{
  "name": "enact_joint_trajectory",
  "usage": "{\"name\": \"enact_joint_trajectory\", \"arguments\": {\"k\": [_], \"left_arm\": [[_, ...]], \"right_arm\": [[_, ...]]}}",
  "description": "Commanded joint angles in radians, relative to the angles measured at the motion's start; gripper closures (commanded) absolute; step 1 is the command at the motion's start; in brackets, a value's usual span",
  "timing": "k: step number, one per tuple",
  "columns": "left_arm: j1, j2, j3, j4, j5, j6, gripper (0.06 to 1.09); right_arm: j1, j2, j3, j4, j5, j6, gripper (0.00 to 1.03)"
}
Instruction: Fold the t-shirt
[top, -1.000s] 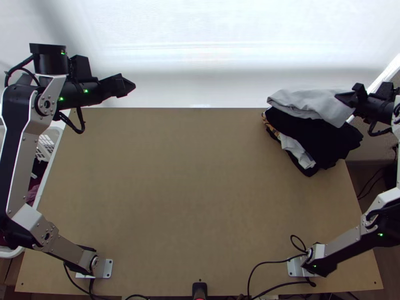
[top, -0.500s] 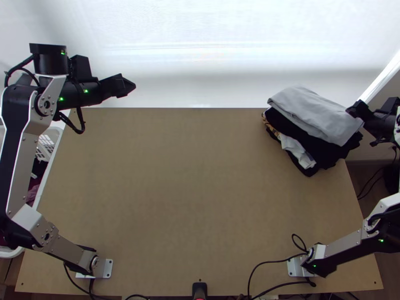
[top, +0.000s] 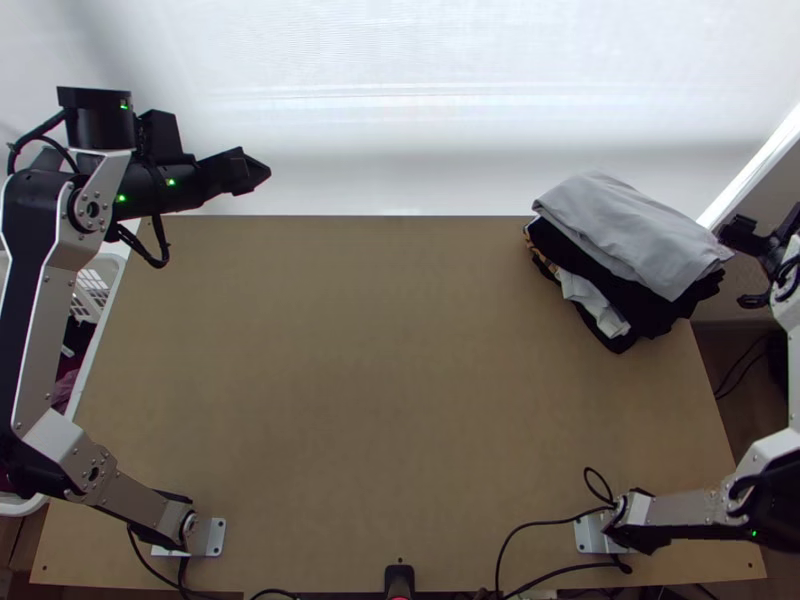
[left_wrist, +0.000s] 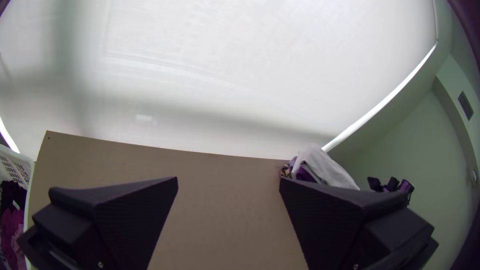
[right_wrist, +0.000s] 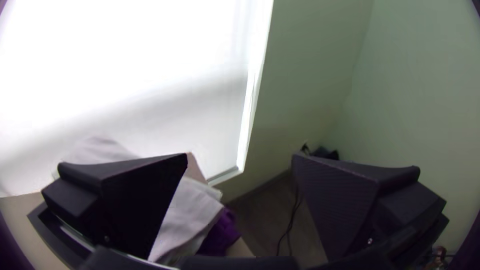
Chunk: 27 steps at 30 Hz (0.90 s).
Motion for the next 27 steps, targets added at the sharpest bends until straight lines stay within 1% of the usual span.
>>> {"name": "enact_joint_trajectory", "arguments": {"k": [1,4,5,9,12,15,17,20,27], "left_arm": [[0.019,-0.042,0.024,0.009,-0.004,-0.014,0.1],[0.027,-0.045,0.024,0.009,-0.004,-0.012,0.1],[0.031,-0.045,0.024,0.009,-0.004,-0.012,0.1],[0.042,-0.05,0.027,0.009,-0.004,-0.009,0.1],[0.054,-0.054,0.031,0.009,-0.004,-0.009,0.1],[0.068,-0.065,0.033,0.009,-0.005,-0.006,0.1],[0.083,-0.073,0.033,0.009,-0.005,-0.006,0.1],[0.102,-0.08,0.033,0.009,-0.004,-0.006,0.1],[0.113,-0.091,0.033,0.009,-0.004,-0.006,0.1]], "right_arm": [[0.086,-0.085,-0.006,0.119,0.028,-0.031,0.05],[0.169,-0.109,-0.029,0.214,0.028,-0.002,0.05],[0.197,-0.109,-0.052,0.257,0.028,-0.005,0.05],[0.261,-0.05,-0.195,0.511,0.048,-0.045,0.05],[0.264,0.035,-0.284,0.649,0.067,-0.045,0.05],[0.261,0.102,-0.362,0.758,0.079,-0.046,0.05],[0.251,0.142,-0.404,0.815,0.096,-0.046,0.05],[0.225,0.204,-0.457,0.906,0.097,-0.045,0.05],[0.185,0.303,-0.531,1.021,0.097,-0.037,0.05]]}}
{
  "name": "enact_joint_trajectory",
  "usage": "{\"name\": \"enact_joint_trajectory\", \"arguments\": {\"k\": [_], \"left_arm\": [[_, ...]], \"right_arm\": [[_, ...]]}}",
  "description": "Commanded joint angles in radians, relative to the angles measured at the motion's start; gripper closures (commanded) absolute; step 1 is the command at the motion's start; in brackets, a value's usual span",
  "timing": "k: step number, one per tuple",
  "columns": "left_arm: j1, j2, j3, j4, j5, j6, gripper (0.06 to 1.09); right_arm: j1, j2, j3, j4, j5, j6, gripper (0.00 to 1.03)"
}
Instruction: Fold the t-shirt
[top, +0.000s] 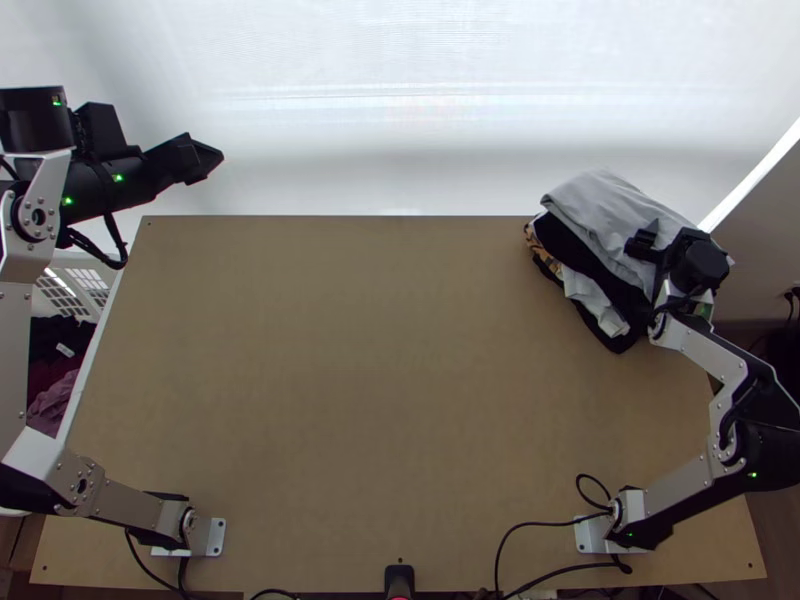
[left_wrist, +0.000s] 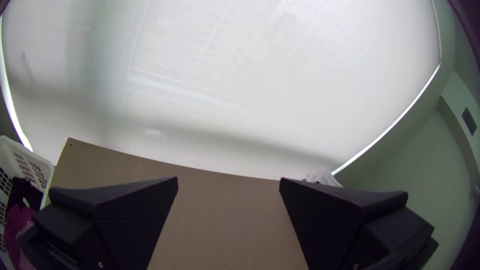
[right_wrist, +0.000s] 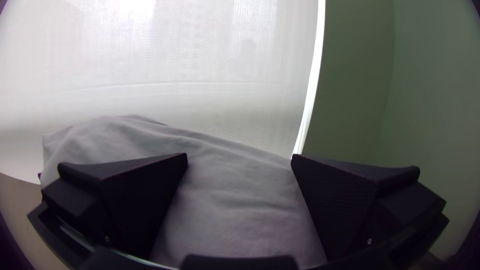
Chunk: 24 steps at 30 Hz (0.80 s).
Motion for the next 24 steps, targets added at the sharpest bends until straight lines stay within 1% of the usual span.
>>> {"name": "enact_joint_trajectory", "arguments": {"k": [1,4,8,11,14,16,19,20,21,24], "left_arm": [[0.003,-0.031,0.03,0.009,-0.001,-0.007,0.1],[0.002,-0.037,0.03,0.009,-0.001,-0.007,0.1],[0.007,-0.048,0.03,0.02,-0.004,-0.007,0.1],[0.025,-0.065,0.03,0.044,-0.015,-0.007,0.1],[0.031,-0.085,0.029,0.07,-0.064,0.004,0.1],[0.031,-0.103,0.021,0.084,-0.118,0.035,0.1],[0.025,-0.143,-0.017,0.112,-0.21,0.09,0.1],[0.017,-0.169,-0.054,0.139,-0.247,0.104,0.1],[0.013,-0.198,-0.1,0.174,-0.264,0.111,0.1],[0.014,-0.305,-0.274,0.308,-0.29,0.133,0.1]], "right_arm": [[-0.021,0.062,-0.055,0.019,0.016,-0.012,0.05],[-0.027,0.057,-0.06,0.021,0.016,-0.014,0.05],[-0.027,-0.033,-0.031,0.01,0.016,-0.02,0.05],[-0.021,-0.122,0.018,-0.074,0.016,-0.023,0.05],[-0.01,-0.214,0.08,-0.18,0.016,-0.023,0.05],[0.007,-0.28,0.107,-0.222,0.014,-0.026,0.05],[0.055,-0.369,0.169,-0.349,0.014,-0.046,0.05],[0.067,-0.398,0.184,-0.381,0.014,-0.049,0.05],[0.076,-0.426,0.198,-0.412,0.013,-0.051,0.05],[0.121,-0.512,0.211,-0.478,0.004,-0.081,0.05]]}}
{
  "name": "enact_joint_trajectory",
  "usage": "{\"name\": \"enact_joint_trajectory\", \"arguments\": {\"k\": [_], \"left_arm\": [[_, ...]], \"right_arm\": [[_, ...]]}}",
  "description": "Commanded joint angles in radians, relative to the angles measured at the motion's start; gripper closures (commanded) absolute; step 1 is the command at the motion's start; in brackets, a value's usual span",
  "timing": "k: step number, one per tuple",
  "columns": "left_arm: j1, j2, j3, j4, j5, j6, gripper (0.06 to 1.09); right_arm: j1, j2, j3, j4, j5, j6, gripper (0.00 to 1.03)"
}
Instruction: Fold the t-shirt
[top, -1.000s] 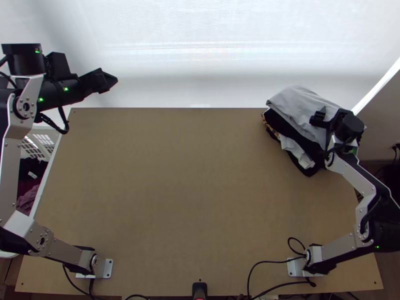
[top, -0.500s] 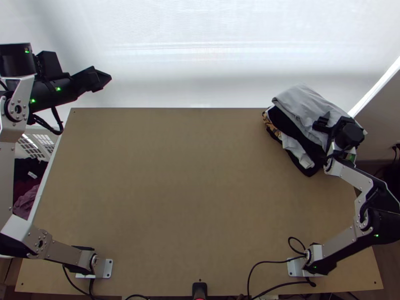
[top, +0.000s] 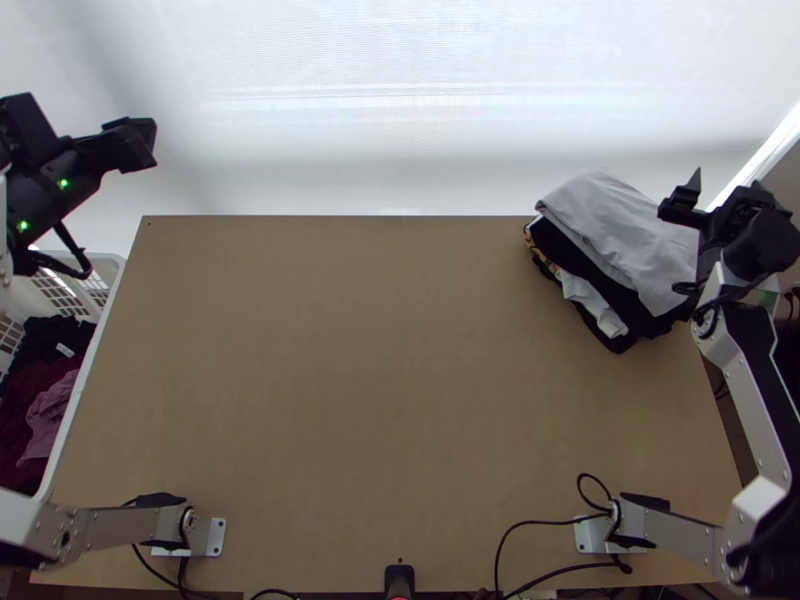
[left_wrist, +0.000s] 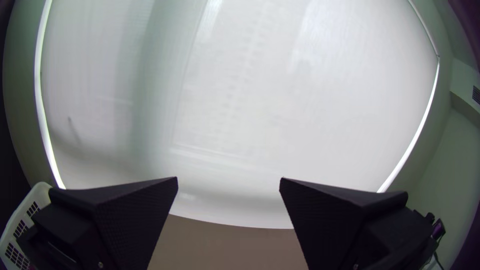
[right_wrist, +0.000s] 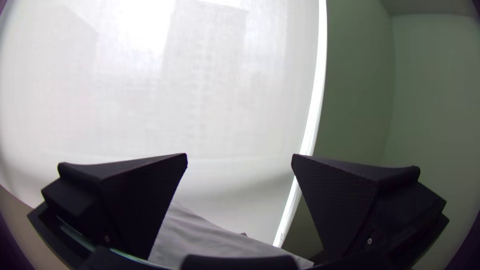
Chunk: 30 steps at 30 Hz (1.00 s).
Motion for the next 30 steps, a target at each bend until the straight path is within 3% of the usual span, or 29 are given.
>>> {"name": "enact_joint_trajectory", "arguments": {"k": [1,11,20,23,27,30], "left_arm": [[-0.008,-0.136,-0.182,0.112,-0.045,0.053,0.1],[0.017,-0.49,-0.668,0.409,-0.218,0.12,0.11],[0.018,-0.807,-1.066,0.693,-0.316,0.226,0.11],[0.018,-0.901,-1.19,0.771,-0.332,0.271,0.11],[0.014,-1.021,-1.313,0.82,-0.329,0.312,0.11],[0.009,-1.119,-1.412,0.853,-0.329,0.353,0.11]], "right_arm": [[0.049,-0.106,0.015,-0.065,-0.006,-0.052,0.05],[0.212,-0.421,-0.086,-0.163,-0.014,-0.087,0.05],[0.336,-0.632,-0.258,-0.258,-0.014,-0.101,0.05],[0.422,-0.732,-0.365,-0.283,0.011,-0.098,0.05],[0.547,-0.847,-0.484,-0.294,0.113,-0.098,0.05],[0.563,-0.953,-0.565,-0.3,0.126,-0.09,0.05]]}}
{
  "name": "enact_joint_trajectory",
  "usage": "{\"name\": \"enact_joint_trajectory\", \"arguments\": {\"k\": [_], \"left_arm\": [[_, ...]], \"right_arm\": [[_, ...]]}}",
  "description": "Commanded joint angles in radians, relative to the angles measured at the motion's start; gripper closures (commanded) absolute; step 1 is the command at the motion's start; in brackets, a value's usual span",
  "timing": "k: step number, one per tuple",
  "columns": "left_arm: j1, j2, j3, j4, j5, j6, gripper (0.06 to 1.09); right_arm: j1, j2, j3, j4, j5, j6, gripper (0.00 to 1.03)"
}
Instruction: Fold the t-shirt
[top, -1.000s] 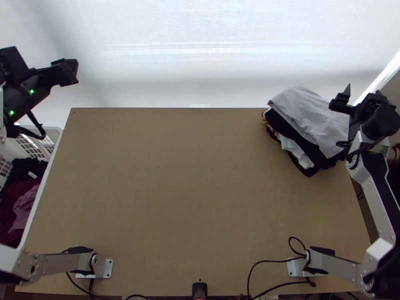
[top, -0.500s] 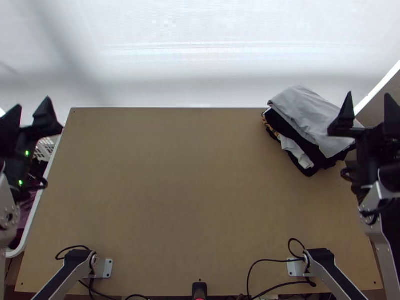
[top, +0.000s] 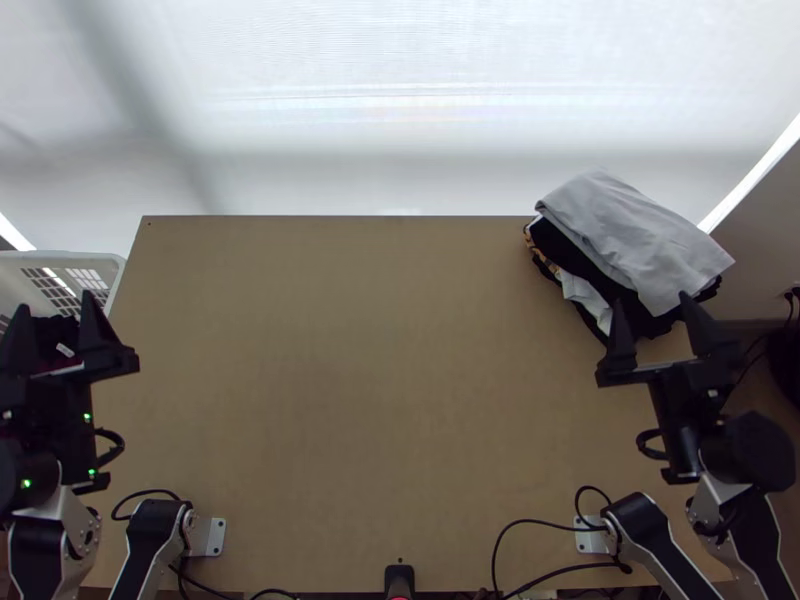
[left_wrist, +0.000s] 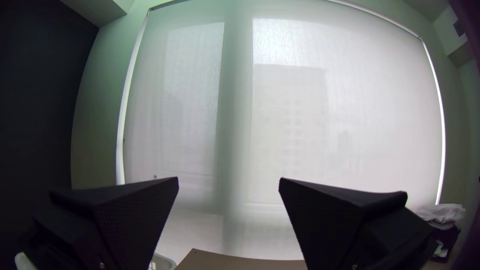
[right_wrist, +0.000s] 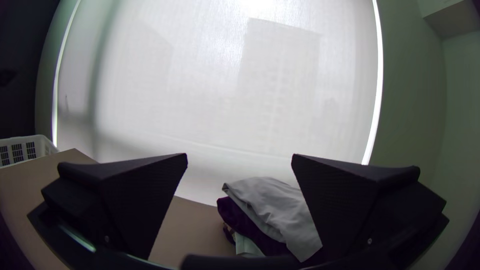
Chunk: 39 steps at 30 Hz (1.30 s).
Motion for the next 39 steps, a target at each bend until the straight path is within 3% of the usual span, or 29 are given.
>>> {"name": "enact_joint_trajectory", "arguments": {"k": [1,6,11,19,29,39], "left_arm": [[-0.005,-0.119,-0.115,0.034,-0.009,0.072,0.11],[-0.008,-0.327,-0.273,-0.012,0.0,0.112,0.11],[0.007,-0.349,-0.347,-0.088,-0.035,0.115,0.11],[0.009,-0.349,-0.482,-0.09,-0.032,0.061,0.11],[-0.003,-0.349,-0.602,-0.078,0.004,0.018,0.11],[-0.006,-0.343,-0.646,-0.108,0.04,-0.023,0.11]], "right_arm": [[0.02,-0.118,-0.088,0.003,0.024,-0.006,0.05],[0.02,-0.268,-0.208,-0.012,0.024,-0.004,0.05],[0.027,-0.412,-0.319,-0.084,0.023,0.011,0.05],[0.032,-0.412,-0.409,-0.13,0.024,0.074,0.05],[0.075,-0.414,-0.538,-0.083,0.021,0.174,0.05],[0.035,-0.414,-0.578,-0.104,0.02,0.246,0.05]]}}
